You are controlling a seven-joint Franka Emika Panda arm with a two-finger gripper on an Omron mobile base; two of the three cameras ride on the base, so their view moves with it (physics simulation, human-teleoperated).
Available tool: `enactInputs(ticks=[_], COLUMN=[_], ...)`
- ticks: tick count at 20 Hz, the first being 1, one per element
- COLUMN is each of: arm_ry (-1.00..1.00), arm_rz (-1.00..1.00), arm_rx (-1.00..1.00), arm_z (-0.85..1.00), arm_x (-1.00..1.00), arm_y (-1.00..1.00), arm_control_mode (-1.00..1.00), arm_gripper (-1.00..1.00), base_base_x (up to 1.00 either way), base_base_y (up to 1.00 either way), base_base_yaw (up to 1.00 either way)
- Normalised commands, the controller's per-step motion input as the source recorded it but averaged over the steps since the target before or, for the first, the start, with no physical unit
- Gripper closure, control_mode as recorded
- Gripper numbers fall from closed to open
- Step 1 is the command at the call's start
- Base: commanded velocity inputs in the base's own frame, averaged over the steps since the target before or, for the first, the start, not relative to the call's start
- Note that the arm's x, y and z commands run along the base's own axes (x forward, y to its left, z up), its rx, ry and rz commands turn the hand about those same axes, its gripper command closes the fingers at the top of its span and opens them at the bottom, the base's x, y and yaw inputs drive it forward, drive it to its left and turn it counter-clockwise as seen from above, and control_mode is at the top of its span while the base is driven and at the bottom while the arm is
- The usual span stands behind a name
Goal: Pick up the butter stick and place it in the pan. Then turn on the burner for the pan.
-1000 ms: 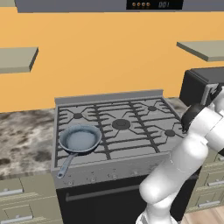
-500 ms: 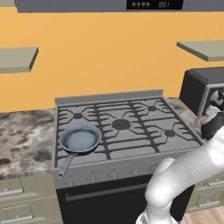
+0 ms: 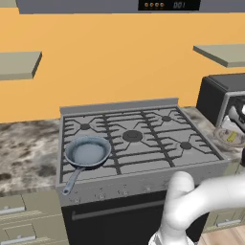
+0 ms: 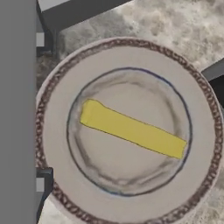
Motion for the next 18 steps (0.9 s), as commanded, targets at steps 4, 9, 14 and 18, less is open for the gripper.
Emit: enactInputs(ticks=[4,9,14,18], arm_ry=[0.00,0.01,0.02,0.01], arm_rz=[-0.03,-0.02,-0.01,0.00], arm_rx=[0.00,0.00,0.01,0.03], arm_z=[-0.23,-0.24,-0.27,-0.32], arm_x=[0.18,0.24,0.35,0.29], arm_y=[-0.30,-0.28,-0.08,-0.11], arm_control_mode=[-1.00,-1.00,-1.00,-1.00], arm_gripper=[-1.00,-1.00,-1.00,-1.00], base_base_x=[0.00,0.00,0.00,0.00], base_base_y=[0.00,0.00,0.00,0.00], base_base_yaw=[0.00,0.00,0.00,0.00])
